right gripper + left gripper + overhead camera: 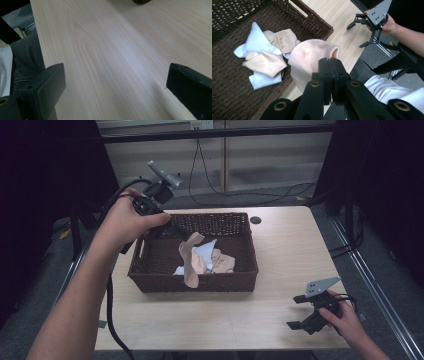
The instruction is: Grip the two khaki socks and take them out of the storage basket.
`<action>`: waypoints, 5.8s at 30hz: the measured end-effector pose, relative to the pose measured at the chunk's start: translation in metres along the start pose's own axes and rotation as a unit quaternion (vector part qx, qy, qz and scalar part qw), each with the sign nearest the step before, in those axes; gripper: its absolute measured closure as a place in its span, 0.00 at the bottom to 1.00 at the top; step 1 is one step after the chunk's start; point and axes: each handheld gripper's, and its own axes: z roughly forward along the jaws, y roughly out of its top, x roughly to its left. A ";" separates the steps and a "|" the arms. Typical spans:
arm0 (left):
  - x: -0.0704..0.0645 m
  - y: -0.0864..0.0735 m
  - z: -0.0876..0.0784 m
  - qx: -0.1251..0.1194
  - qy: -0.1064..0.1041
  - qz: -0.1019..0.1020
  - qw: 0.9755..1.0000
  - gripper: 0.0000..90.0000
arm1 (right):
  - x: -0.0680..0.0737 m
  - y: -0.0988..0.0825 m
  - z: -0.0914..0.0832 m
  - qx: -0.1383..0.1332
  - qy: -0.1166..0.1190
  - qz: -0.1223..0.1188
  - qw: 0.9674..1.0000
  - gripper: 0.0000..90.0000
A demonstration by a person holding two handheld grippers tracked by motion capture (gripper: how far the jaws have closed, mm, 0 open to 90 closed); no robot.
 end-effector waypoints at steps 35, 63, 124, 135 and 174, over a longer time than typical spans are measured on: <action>0.012 -0.035 0.073 -0.008 -0.019 0.011 1.000 0.55 | 0.001 0.000 0.000 0.006 0.001 -0.005 1.000 0.03; 0.100 -0.033 0.140 0.035 0.065 -0.076 0.994 0.20 | 0.001 0.000 0.002 0.007 0.005 -0.006 1.000 0.03; 0.144 -0.034 0.219 0.072 0.084 -0.047 0.993 0.75 | 0.000 0.000 0.004 0.012 0.008 -0.011 1.000 0.03; 0.142 -0.029 0.204 0.078 0.080 -0.048 0.993 0.97 | 0.000 0.001 0.004 0.011 0.007 -0.011 1.000 0.03; 0.102 0.002 0.120 0.048 0.046 -0.039 0.997 0.97 | 0.000 0.001 0.004 0.007 0.009 -0.010 1.000 0.03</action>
